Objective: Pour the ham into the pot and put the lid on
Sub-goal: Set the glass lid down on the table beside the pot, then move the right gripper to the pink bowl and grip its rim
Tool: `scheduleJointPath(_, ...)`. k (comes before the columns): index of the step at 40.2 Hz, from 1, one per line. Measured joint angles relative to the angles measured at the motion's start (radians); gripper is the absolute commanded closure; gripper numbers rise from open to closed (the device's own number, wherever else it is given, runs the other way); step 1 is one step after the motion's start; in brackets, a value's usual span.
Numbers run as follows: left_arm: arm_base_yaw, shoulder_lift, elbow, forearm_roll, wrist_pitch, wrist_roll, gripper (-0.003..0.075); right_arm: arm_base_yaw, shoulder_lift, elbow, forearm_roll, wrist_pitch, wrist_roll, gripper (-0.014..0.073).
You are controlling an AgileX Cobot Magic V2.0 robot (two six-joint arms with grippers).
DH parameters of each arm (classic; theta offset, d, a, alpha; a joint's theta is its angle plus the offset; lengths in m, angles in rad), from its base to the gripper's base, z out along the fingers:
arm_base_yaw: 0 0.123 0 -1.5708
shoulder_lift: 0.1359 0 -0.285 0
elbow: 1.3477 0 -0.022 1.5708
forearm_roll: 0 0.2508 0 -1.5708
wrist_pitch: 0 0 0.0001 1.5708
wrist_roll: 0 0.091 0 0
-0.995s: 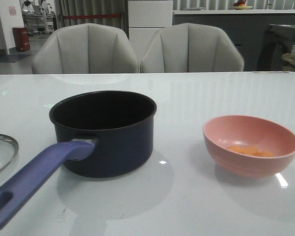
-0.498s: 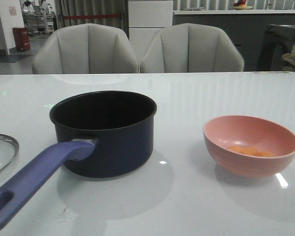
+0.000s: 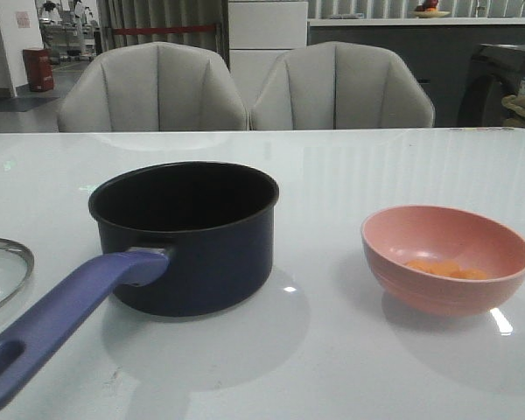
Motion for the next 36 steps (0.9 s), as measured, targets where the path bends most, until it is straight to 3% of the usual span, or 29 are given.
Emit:
scheduleJointPath(16, -0.056, -0.329, 0.235, -0.002, -0.216, 0.024, 0.0073, 0.0, 0.0, 0.0, 0.0, 0.0, 0.0, 0.0408)
scheduleJointPath(36, -0.177, -0.362, 0.256, 0.039, -0.278, 0.024, 0.0073, 0.0, 0.0, 0.001, 0.0, -0.022, 0.0, 0.0408)
